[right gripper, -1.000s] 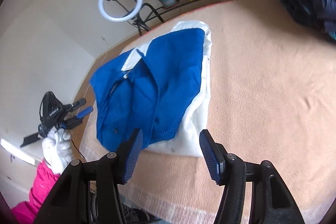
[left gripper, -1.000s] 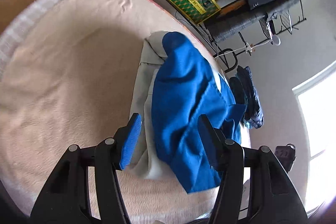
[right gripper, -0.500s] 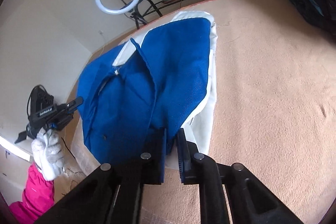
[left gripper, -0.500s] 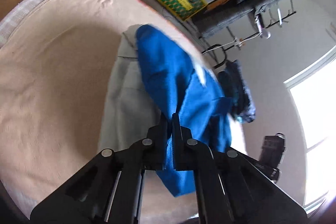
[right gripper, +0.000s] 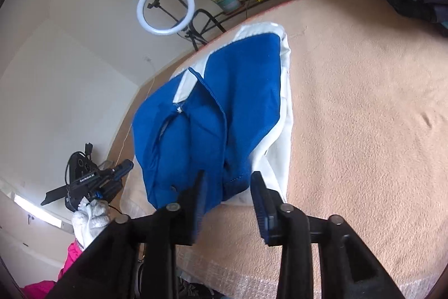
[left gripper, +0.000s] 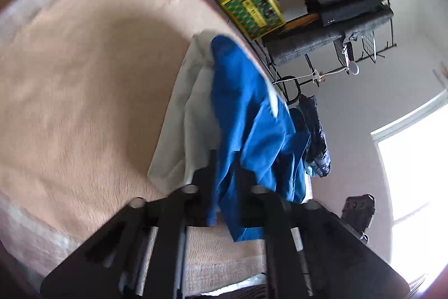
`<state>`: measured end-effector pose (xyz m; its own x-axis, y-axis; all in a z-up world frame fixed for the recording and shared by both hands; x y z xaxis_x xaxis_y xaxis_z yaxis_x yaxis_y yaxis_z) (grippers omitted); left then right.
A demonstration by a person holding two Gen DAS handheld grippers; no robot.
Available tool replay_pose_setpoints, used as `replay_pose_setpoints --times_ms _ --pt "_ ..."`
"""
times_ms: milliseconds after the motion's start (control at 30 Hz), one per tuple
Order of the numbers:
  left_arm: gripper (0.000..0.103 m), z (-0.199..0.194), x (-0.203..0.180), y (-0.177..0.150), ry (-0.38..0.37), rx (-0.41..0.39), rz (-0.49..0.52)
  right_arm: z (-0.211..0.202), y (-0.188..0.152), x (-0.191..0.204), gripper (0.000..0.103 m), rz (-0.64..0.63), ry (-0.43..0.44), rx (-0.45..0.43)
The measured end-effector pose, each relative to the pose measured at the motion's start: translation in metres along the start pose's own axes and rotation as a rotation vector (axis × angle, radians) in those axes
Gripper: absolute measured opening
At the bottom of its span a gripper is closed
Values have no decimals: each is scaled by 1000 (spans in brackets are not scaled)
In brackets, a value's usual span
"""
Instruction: Fold large clothes
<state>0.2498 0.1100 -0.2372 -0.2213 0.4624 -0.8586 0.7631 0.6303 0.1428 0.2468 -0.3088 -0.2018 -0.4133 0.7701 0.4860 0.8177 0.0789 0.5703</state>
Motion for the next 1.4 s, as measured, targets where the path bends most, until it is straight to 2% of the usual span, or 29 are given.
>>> replay_pose_setpoints --times_ms 67,167,300,333,467,500,533,633,700,767,833,900,1000,1067,1167,1233,1267,1300,1333,1400 --pt "54 0 -7 10 -5 -23 -5 1 -1 7 37 -10 10 9" --pt "54 15 -15 20 15 -3 26 10 -7 14 39 -18 38 54" --pt "54 42 -8 25 41 76 -1 31 -13 20 41 -7 80 107" --pt "51 47 -7 25 48 82 -4 40 -14 19 42 0 99 128" --pt "8 60 -9 21 71 111 30 68 -16 22 46 27 149 178" --pt "4 62 -11 19 75 112 38 71 -17 23 41 29 155 181" --pt "3 63 -13 18 80 108 41 73 -17 25 25 32 167 192" --pt "0 55 -20 16 45 102 25 71 -15 28 7 14 159 241" --pt "0 46 -26 12 -1 104 2 57 -10 36 4 -29 138 235" --pt "0 35 -26 3 -59 111 -40 33 -1 41 3 -18 173 192" --pt "0 36 -16 -7 -37 119 -42 12 6 43 2 -4 205 135" --pt "0 56 9 -21 61 172 -45 7 2 41 2 2 228 111" --pt "0 59 25 -22 38 174 -99 32 -19 26 2 21 152 206" --pt "0 47 14 -21 35 141 -45 43 -28 16 2 47 124 229" --pt "0 22 -12 -15 76 97 94 41 -25 9 2 62 143 204" --pt "12 7 -26 -1 95 28 152 36 -21 11 2 42 149 192" --pt "44 2 -32 9 113 -14 171 34 -19 12 2 34 155 186" --pt "69 1 -35 18 132 -47 173 34 -17 14 2 33 161 184" --pt "70 3 -36 29 147 -83 168 35 -16 16 2 32 160 183" --pt "70 19 -34 47 146 -54 133 37 -17 14 2 34 159 186"
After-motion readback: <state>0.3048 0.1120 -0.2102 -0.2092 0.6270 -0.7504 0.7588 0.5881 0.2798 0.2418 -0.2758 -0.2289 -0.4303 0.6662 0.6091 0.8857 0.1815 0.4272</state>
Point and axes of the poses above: each gripper's, at about its wrist camera, not at the fingertips, and z roughly the way its jaws point, x to its left, y to its top, the point moved 3 cm from there along z, roughly the way its jaws point, and after that the axes turned 12 degrees about -z, right-handed, at the moved point
